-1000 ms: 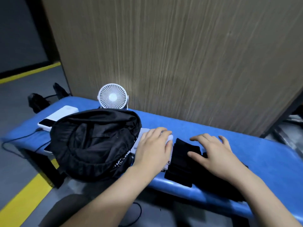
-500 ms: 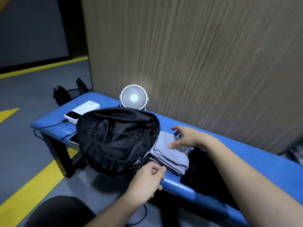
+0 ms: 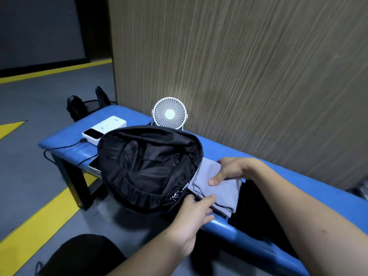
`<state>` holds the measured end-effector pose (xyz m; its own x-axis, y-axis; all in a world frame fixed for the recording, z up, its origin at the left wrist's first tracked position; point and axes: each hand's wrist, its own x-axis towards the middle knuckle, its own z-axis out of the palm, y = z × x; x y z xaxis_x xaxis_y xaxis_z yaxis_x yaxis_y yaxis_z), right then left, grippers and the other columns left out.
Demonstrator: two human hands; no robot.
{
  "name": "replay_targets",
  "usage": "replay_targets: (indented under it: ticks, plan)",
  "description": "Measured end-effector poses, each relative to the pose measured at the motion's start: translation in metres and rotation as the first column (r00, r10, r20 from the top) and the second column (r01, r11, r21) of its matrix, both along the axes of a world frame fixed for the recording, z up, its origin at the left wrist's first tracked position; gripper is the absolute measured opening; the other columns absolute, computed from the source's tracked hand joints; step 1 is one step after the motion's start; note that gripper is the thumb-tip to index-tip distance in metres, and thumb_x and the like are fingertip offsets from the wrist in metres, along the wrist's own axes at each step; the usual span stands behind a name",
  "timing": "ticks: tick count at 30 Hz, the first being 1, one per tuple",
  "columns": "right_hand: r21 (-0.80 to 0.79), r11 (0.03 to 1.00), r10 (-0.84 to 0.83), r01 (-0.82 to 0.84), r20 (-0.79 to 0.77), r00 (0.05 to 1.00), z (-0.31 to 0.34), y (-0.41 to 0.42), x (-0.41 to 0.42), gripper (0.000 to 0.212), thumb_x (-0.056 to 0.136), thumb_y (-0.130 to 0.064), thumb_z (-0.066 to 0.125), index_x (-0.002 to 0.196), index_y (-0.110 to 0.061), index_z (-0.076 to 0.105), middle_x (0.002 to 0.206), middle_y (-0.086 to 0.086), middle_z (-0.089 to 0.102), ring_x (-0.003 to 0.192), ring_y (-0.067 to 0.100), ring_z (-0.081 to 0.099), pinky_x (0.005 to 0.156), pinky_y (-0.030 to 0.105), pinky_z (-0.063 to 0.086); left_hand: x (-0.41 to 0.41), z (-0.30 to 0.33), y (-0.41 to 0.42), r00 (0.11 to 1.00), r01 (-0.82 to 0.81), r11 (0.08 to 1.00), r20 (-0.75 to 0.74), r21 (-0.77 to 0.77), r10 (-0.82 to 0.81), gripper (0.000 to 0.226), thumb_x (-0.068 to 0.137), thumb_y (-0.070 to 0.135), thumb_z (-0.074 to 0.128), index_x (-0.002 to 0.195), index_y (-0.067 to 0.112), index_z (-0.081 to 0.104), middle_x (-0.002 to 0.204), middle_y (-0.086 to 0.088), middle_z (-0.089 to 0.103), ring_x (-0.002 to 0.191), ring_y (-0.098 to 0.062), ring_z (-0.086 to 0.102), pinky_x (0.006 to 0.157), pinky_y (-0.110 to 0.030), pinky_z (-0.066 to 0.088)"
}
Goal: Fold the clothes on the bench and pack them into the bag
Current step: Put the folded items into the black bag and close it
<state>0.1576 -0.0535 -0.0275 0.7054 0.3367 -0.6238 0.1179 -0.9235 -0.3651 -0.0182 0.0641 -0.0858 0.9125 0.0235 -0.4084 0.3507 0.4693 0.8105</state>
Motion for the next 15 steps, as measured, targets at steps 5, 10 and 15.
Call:
replay_targets:
  ticks: [5,10,15]
  plan:
    - [0.127,0.991,-0.035,0.044,-0.076,0.997,0.017,-0.004,-0.014,0.042,0.074,-0.029,0.087,0.108,-0.007,0.074,0.102,0.006,0.078,0.098,0.026,0.074,0.097,0.048,0.055,0.002,-0.002,-0.007,0.998,0.024,0.999,0.049,0.029,-0.025,0.036,0.084,0.029,0.070,0.117,0.020,0.059,0.113,0.006,0.073,0.106,-0.015,0.068,0.085,-0.029,0.055]
    - [0.303,0.950,-0.038,0.079,-0.141,0.989,0.053,-0.011,-0.029,0.032,0.085,-0.017,0.078,0.114,-0.007,0.070,0.110,0.011,0.076,0.105,0.030,0.072,0.096,0.044,0.056,0.005,0.013,-0.013,0.989,-0.055,0.997,0.137,0.059,0.047,0.029,0.092,0.024,0.065,0.119,0.025,0.053,0.117,0.010,0.069,0.104,-0.008,0.067,0.090,-0.031,0.054]
    - [0.474,0.879,0.014,0.056,-0.144,0.989,0.087,-0.022,-0.046,0.033,0.084,-0.010,0.077,0.115,-0.004,0.070,0.116,0.016,0.073,0.110,0.032,0.069,0.097,0.043,0.054,0.004,0.027,-0.018,0.976,-0.139,0.990,0.170,-0.008,0.139,0.071,0.068,0.040,0.080,0.129,0.026,0.047,0.126,0.005,0.065,0.112,-0.012,0.065,0.102,-0.043,0.050]
